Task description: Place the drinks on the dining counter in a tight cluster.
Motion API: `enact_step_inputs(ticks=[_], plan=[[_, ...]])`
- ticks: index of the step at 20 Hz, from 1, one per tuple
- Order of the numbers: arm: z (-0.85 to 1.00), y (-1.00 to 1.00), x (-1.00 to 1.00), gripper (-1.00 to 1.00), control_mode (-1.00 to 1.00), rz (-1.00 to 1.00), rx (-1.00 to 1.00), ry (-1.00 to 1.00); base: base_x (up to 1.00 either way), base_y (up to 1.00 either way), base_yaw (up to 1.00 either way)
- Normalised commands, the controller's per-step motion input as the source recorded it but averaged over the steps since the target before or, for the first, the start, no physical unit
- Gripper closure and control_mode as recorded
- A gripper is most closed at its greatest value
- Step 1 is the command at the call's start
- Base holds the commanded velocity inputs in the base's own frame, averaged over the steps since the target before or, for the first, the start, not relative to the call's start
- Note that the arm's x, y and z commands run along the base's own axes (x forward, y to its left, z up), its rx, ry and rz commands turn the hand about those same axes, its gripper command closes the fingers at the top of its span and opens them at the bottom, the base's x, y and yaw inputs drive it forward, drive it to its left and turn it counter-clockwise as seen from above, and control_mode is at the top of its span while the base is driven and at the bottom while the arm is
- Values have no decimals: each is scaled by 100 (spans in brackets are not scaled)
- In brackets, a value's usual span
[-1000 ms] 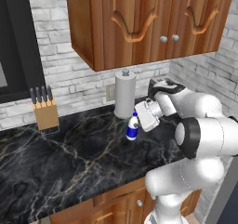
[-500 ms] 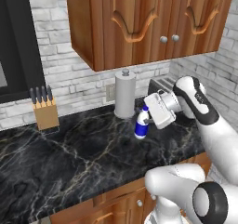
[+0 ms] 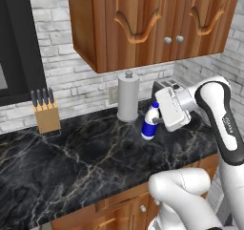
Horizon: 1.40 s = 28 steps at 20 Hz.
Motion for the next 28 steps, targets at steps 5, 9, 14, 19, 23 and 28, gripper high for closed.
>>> enact_step_inputs(ticks=[5,9,14,19,23,28], plan=[[0,0,-1,100,100,0,0,0,-22,1,2],[0,0,0,100,100,0,0,0,-97,27,20],[0,0,0,100,100,0,0,0,-79,51,39],[0,0,0,100,100,0,0,0,-43,94,75],[0,0,0,100,100,0,0,0,-8,84,87],[0,0,0,100,100,0,0,0,-10,89,82]])
